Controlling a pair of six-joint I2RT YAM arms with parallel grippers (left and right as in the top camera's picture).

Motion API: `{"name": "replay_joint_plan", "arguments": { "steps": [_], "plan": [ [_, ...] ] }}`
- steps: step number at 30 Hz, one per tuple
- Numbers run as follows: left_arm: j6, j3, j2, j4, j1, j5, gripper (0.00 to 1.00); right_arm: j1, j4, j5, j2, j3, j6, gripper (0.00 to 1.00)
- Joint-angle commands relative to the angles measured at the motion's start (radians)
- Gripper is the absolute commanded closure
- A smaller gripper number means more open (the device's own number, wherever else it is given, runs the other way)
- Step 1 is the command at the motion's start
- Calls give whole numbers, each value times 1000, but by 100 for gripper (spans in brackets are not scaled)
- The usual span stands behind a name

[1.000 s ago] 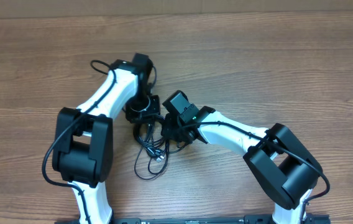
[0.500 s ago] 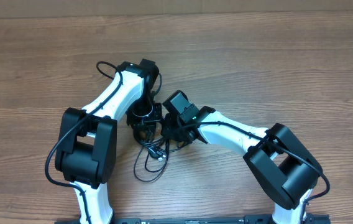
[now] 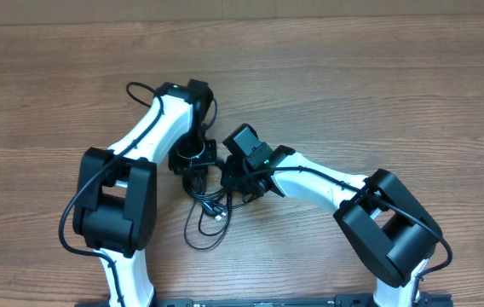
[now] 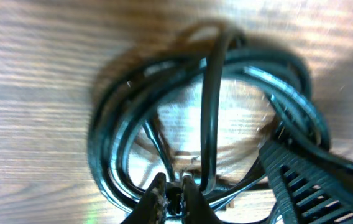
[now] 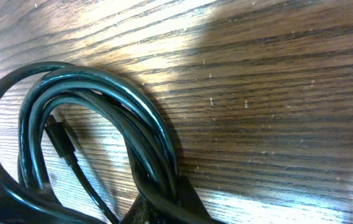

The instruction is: Untangle cables

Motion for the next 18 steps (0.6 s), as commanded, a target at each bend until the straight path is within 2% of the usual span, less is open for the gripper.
{"name": "replay_joint_plan", "arguments": {
  "steps": [1, 2, 18],
  "plan": [
    [11, 40, 6, 8, 10, -6, 93, -3, 7, 17, 12, 16, -3, 95],
    [11, 40, 6, 8, 9, -6, 96, -3, 7, 17, 12, 16, -3, 95],
    [18, -4, 6, 26, -25, -18, 96, -3, 5, 17, 12, 16, -3, 94]
  ]
}}
